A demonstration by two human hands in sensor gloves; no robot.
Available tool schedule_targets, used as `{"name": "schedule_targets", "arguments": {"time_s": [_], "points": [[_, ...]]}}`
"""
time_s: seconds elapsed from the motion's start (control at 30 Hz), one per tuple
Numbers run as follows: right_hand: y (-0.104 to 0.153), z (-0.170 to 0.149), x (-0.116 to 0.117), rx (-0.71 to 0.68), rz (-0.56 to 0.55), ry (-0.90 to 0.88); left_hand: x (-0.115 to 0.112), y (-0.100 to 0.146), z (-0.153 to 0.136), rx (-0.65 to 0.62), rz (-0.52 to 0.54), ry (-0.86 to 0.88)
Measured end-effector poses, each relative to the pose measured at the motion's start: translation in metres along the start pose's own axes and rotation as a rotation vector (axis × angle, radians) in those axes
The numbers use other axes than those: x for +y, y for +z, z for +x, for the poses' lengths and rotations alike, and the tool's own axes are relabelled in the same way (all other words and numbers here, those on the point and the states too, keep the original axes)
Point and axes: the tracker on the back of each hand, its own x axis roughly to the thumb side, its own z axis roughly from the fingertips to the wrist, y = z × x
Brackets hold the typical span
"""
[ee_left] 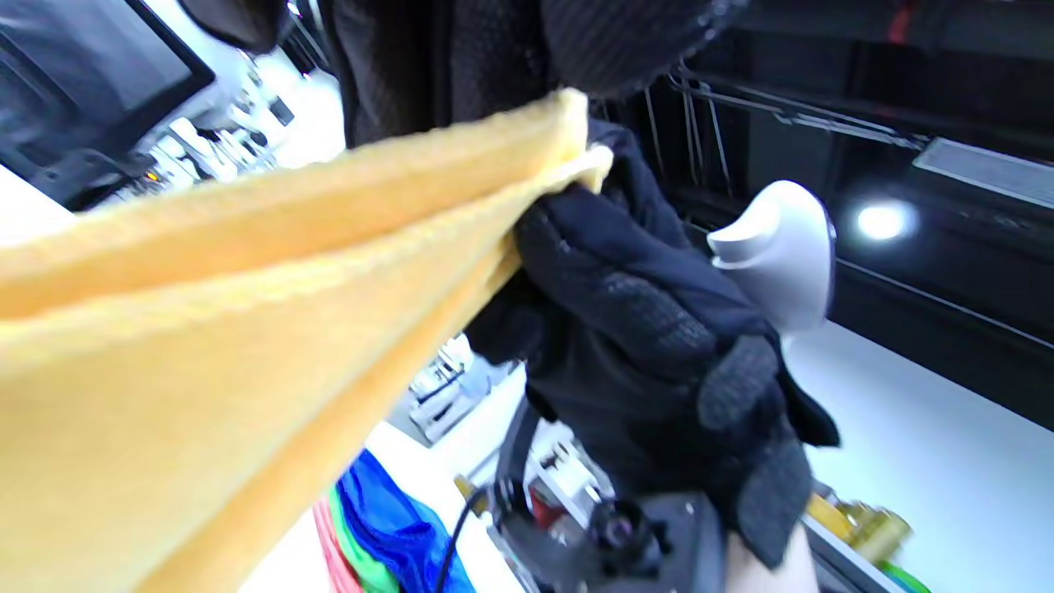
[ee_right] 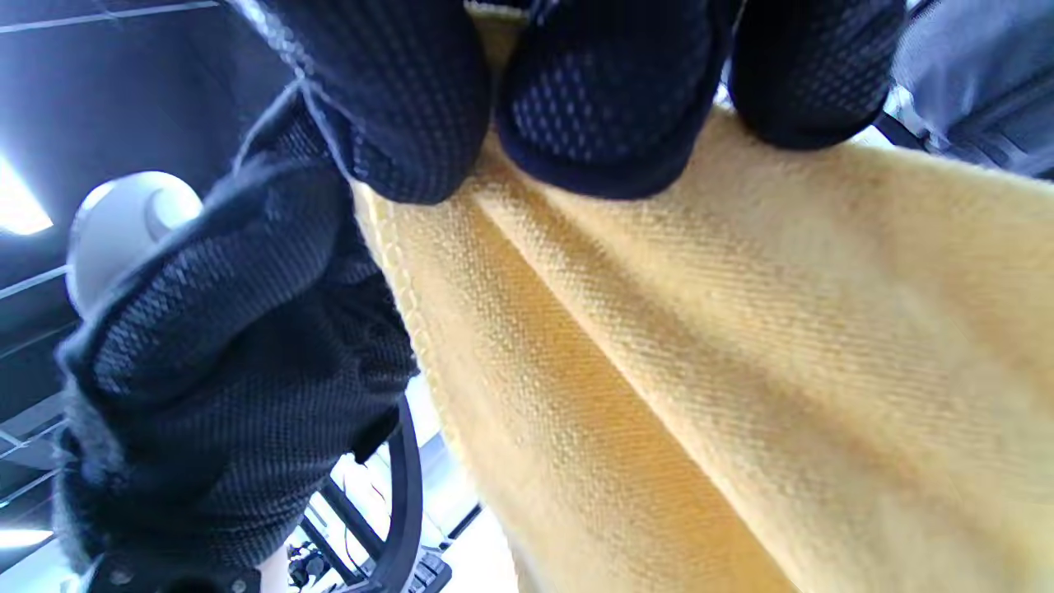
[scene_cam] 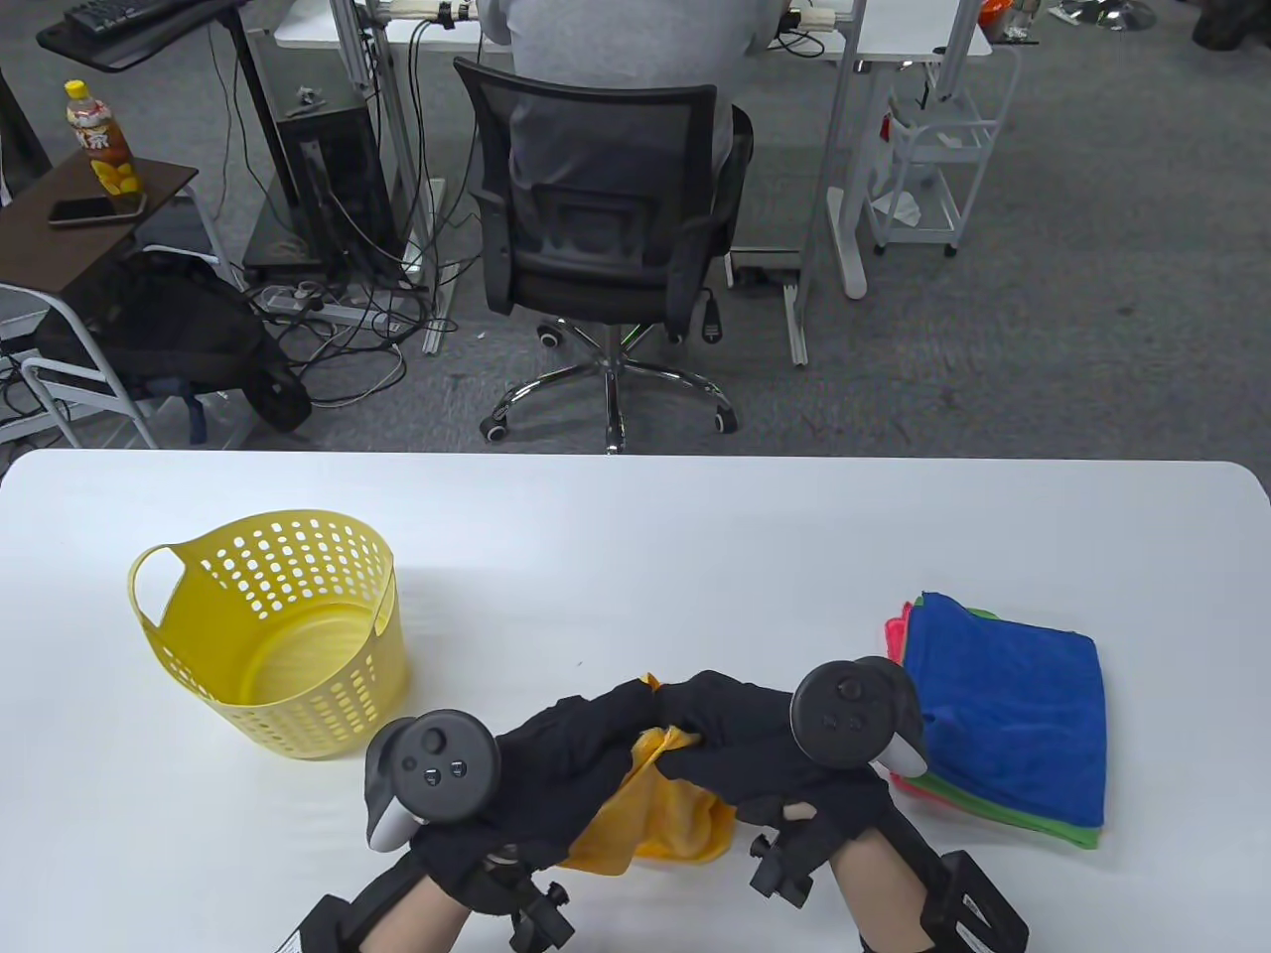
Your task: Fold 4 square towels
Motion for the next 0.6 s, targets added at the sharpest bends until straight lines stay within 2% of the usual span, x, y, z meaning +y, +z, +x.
{"name": "schedule_targets", "arguments": {"time_s": [0.1, 0.2, 0.37, 0.43, 0.6], "points": [[0.003, 0.004, -0.005, -0.032, -0.029, -0.008, 0.000, 0.000, 0.005, -0.037, -0.010, -0.104], [0.004, 0.004, -0.006, -0.047, -0.010, -0.031, -0.001, 0.002, 0.011, -0.056, 0.053, -0.227], [0.002, 0.001, -0.003, -0.044, -0.008, -0.051, -0.008, 0.005, 0.015, -0.061, 0.134, -0.325], [0.000, 0.000, 0.002, -0.036, -0.007, -0.043, -0.014, 0.007, 0.017, -0.035, 0.200, -0.368], [-0.001, -0.001, 0.007, -0.002, -0.056, -0.010, -0.019, 0.009, 0.018, -0.013, 0.289, -0.504]]}}
